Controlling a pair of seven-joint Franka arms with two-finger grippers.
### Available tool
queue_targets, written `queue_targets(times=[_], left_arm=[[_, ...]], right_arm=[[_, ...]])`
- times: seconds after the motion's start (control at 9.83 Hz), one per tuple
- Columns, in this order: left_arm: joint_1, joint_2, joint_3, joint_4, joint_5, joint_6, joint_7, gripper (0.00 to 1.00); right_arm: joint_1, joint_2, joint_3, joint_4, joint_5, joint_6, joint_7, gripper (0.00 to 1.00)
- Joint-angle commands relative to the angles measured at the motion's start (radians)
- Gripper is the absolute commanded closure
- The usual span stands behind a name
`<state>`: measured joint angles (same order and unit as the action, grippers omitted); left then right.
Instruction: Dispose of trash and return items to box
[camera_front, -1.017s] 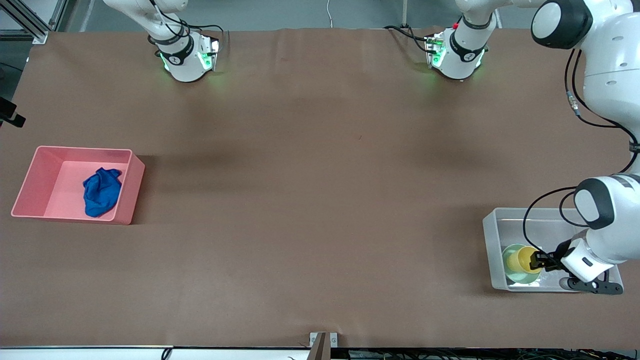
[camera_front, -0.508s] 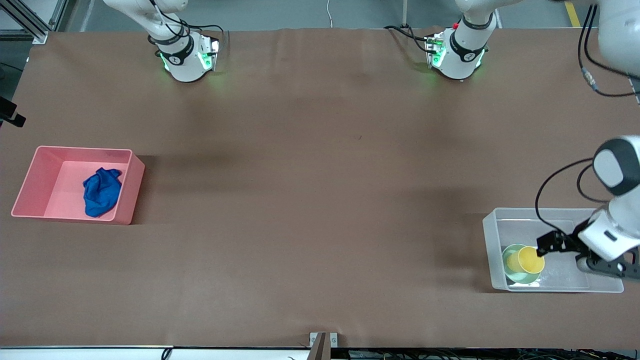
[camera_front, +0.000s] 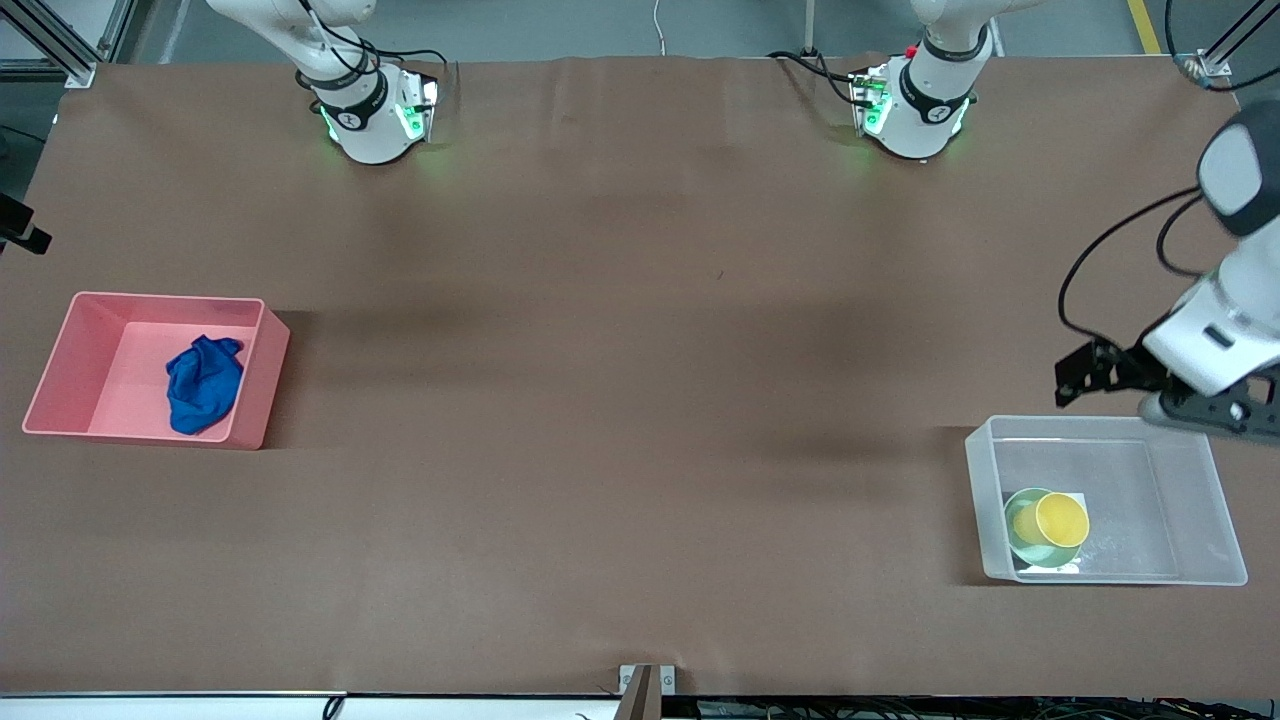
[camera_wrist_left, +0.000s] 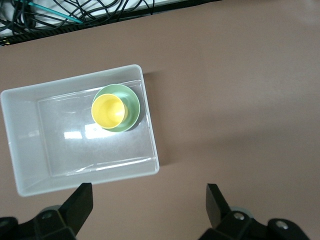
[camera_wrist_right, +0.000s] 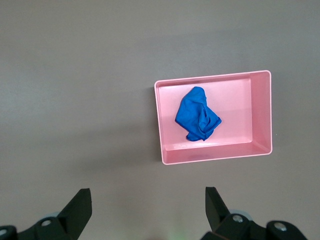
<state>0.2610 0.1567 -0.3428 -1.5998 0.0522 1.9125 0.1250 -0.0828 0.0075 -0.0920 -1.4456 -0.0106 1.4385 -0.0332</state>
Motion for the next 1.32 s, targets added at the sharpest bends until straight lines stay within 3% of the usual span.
queue_targets(times=[0.0,0.1,0.31,0.41,0.61,0.71,1.22], left_arm=[[0.012,-0.080,-0.005,-0.051,-0.022,-0.061,0.011,0.00],[0.012,-0.106,-0.005,-0.039,-0.026,-0.096,0.004,0.00],[-0.066,-0.100,0.019,0.096,-0.022,-0.263,-0.010,0.00],[-0.125,-0.100,0.078,0.145,-0.023,-0.315,-0.025,0.00],[-0.292,-0.118,0.277,0.149,-0.040,-0.343,-0.033,0.00],[-0.317,-0.146,0.309,0.143,-0.048,-0.380,-0.060,0.00],[-0.310,-0.247,0.301,0.006,-0.048,-0.383,-0.099,0.00]], right_arm=[[-0.005,-0.006,0.000,0.002,0.020,-0.007,-0.011,0.00],[-0.005,-0.006,-0.002,0.002,0.020,-0.007,-0.010,0.00],[-0.005,-0.006,-0.002,0.002,0.020,-0.007,-0.011,0.00],[-0.005,-0.006,0.000,0.002,0.020,-0.007,-0.010,0.00],[-0.003,-0.006,-0.002,0.002,0.018,-0.003,-0.017,0.00],[-0.003,-0.006,0.001,0.004,0.015,0.002,-0.019,0.00],[-0.015,-0.006,0.044,0.005,-0.009,0.005,-0.017,0.00]])
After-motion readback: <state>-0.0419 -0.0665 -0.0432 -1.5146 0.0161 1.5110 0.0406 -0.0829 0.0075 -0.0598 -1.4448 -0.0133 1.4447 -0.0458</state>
